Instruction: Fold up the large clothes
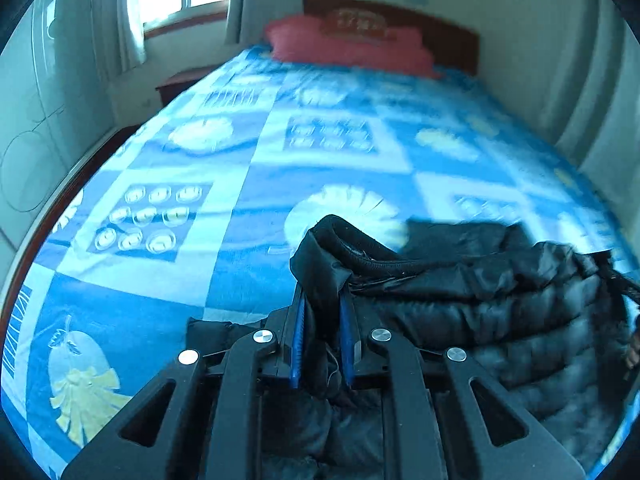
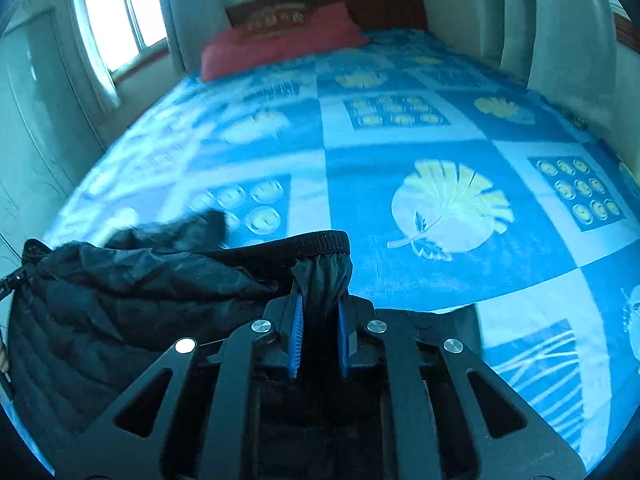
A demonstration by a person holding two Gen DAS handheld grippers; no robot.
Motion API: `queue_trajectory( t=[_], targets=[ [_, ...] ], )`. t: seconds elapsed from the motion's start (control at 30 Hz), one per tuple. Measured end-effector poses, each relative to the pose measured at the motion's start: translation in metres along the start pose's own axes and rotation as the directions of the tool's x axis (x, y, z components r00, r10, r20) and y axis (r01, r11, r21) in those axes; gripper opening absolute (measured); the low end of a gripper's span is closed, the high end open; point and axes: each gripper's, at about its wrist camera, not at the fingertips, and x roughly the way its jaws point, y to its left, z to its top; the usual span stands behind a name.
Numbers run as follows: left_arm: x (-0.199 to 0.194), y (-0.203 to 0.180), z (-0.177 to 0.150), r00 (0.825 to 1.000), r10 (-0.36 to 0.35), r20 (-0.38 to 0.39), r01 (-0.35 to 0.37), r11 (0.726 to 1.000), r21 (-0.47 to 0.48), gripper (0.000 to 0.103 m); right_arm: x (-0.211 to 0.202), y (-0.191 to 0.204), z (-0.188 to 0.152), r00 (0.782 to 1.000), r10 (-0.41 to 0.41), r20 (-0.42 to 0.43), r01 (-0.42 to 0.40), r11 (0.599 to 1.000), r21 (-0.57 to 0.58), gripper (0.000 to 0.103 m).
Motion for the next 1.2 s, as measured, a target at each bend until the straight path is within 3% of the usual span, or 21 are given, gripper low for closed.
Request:
queue_trajectory(
  t=[0.1,0.23,0.3,0.4,0.53,0.67,0.73,0.87,0.93,0.97,1.03,1.1,1.17,1.2],
  targets=[
    [0.028,0.004,-0.009,0.999,0.024,-0.038,-0.025,1.0,-0.007,0.017,0.02,-0.005,-0.008,0.999,-0.015,-0.03,0.015,1.0,0.01,0.019],
    [0.027,0.012,-0.013,1.0,0.002,-0.03,-0.003,0.999,-0.042,0.025,0.025,-0.01,-0.009,0.999,-0.005,-0.044,0.007,0.999,0.043,0.027],
    [0.018,0.019,-0.013,1.0,-0.011,-0.029,0.008,0.996,-0.085,0.041,0.016,-0.013,-0.007,0.999,-0.009,-0.041,0.012,0.998,0.062,0.032],
    [-0.007,0.035,-0.011,1.0,-0.013,-0.007,0.012,0.984,-0.179,0.055,-0.013,-0.004,-0.005,0.999,-0.038,0.023,0.036,0.997,0.072,0.035],
    [-0.05,0.021,-0.007,0.995,0.055,0.079,-0.036,0.974,-0.222,0.056,-0.04,0.035,-0.002,0.995,0.0,0.097,-0.002,1.0,0.024,0.038],
    [-0.067,-0.001,0.003,0.982,0.121,0.147,-0.088,0.973,-0.214,0.056,-0.044,0.068,-0.001,0.983,-0.108,0.146,0.118,0.991,-0.06,0.039],
    [-0.063,-0.009,0.004,0.989,0.027,0.143,0.004,0.977,-0.211,0.056,-0.044,0.07,0.0,0.977,-0.151,0.149,0.158,0.987,-0.035,0.039],
    [-0.049,-0.049,-0.01,0.991,-0.12,0.067,0.125,0.989,-0.083,0.056,-0.038,0.049,0.0,0.946,-0.29,0.146,0.289,0.957,0.025,0.037],
    [-0.045,-0.065,-0.019,0.99,-0.137,0.041,0.139,0.99,-0.037,0.056,-0.02,0.02,-0.001,0.933,-0.353,0.071,0.351,0.935,0.044,0.002],
    [-0.041,-0.072,-0.024,0.987,-0.161,0.022,0.162,0.987,-0.02,0.056,-0.014,0.008,-0.003,0.931,-0.361,0.045,0.358,0.931,0.065,0.002],
    [-0.035,-0.081,-0.03,0.981,-0.196,-0.004,0.196,0.981,-0.003,0.056,-0.009,-0.028,-0.008,0.934,-0.358,-0.012,0.356,0.922,0.153,0.002],
    [-0.032,-0.086,-0.032,0.98,-0.2,-0.008,0.2,0.98,0.005,0.056,-0.018,-0.04,-0.011,0.947,-0.32,-0.002,0.313,0.924,0.218,0.002],
    [-0.03,-0.088,-0.032,0.978,-0.208,0.002,0.208,0.978,-0.004,0.057,-0.038,-0.027,-0.01,0.967,-0.245,0.074,0.225,0.95,0.216,0.015],
    [-0.028,-0.089,-0.03,0.977,-0.215,0.008,0.215,0.977,-0.014,0.057,-0.043,-0.013,-0.009,0.98,-0.171,0.101,0.149,0.97,0.19,0.032]
  ],
)
